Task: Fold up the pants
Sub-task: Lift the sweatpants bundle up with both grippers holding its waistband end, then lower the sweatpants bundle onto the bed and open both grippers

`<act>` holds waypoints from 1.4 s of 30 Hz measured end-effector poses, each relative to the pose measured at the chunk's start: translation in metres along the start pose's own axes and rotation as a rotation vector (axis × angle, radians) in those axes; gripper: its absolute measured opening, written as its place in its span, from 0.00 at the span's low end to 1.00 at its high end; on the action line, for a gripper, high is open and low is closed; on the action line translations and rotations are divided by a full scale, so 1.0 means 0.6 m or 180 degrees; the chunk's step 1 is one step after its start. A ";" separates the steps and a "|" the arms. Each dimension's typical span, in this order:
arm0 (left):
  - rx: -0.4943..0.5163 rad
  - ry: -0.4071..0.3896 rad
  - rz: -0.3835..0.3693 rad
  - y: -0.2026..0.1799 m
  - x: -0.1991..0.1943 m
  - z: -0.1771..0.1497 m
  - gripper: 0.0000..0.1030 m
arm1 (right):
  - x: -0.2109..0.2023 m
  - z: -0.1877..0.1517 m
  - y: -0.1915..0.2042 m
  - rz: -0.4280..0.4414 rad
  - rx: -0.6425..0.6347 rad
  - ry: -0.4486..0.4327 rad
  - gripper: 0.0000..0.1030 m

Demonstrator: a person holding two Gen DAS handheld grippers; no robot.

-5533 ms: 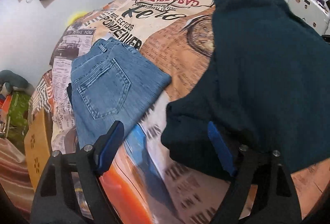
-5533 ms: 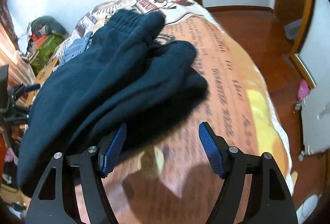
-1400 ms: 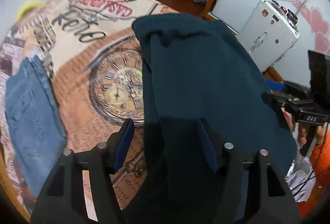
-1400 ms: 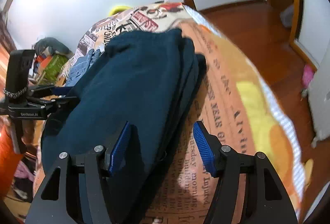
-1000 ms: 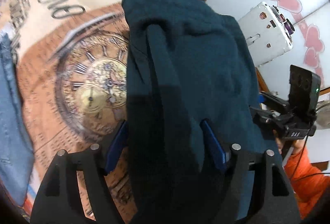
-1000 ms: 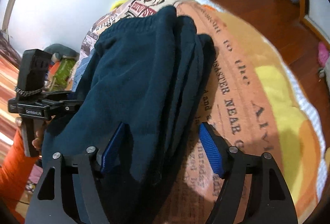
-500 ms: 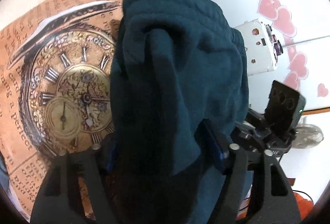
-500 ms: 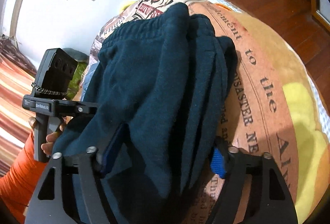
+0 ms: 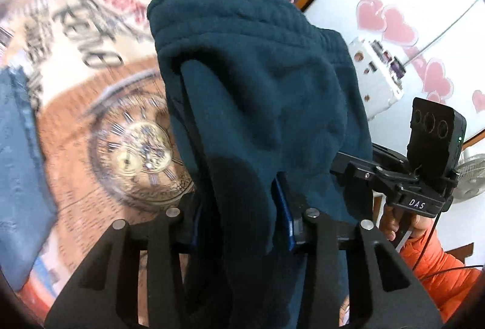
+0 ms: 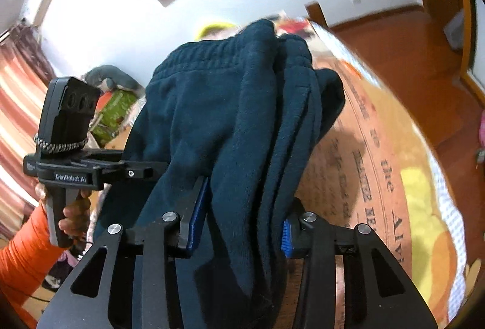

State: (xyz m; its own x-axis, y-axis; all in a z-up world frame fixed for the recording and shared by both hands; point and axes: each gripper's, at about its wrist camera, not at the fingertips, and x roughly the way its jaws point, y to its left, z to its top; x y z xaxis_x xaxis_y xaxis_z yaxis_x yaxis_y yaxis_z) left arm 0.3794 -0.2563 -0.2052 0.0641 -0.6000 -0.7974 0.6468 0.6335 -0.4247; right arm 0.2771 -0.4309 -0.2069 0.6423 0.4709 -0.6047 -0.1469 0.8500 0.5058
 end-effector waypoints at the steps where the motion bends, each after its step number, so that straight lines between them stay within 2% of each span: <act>1: 0.0005 -0.0090 0.0014 -0.005 -0.022 -0.004 0.38 | -0.011 0.007 0.015 0.0019 -0.0047 -0.0068 0.35; 6: -0.0074 -0.0499 0.0079 -0.003 -0.127 -0.024 0.36 | -0.044 0.041 0.102 0.0078 -0.0364 -0.0356 0.35; 11: -0.0047 -0.0993 0.0424 -0.002 -0.235 -0.047 0.35 | -0.044 0.074 0.194 0.0246 -0.0632 -0.0562 0.35; 16: -0.0048 -0.1398 0.0782 0.030 -0.338 -0.091 0.35 | 0.003 0.115 0.279 0.0433 -0.0884 -0.0658 0.35; 22: -0.0403 -0.1630 0.0837 0.119 -0.412 -0.123 0.35 | 0.073 0.146 0.364 0.0675 -0.1079 -0.0666 0.35; 28: -0.0641 -0.1654 0.1040 0.203 -0.433 -0.136 0.35 | 0.171 0.175 0.415 0.0845 -0.1170 -0.0477 0.35; 31: -0.0788 -0.1625 0.1069 0.266 -0.433 -0.144 0.35 | 0.222 0.185 0.427 0.0884 -0.1185 -0.0355 0.35; 35: -0.0928 -0.1551 0.1125 0.338 -0.396 -0.135 0.35 | 0.293 0.196 0.420 0.0870 -0.1155 -0.0205 0.35; 40: -0.1100 -0.1343 0.1145 0.430 -0.333 -0.119 0.35 | 0.395 0.218 0.395 0.0728 -0.1135 0.0020 0.35; 42: -0.1180 -0.1296 0.1129 0.456 -0.308 -0.106 0.35 | 0.421 0.205 0.390 0.0664 -0.1092 0.0092 0.35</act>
State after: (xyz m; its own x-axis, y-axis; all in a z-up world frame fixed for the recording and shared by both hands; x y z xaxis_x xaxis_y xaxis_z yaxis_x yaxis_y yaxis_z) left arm 0.4961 0.0590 -0.2013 0.5552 -0.4146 -0.7211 0.2332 0.9097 -0.3435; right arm 0.4976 -0.1421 -0.1660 0.5515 0.6439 -0.5303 -0.5176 0.7627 0.3878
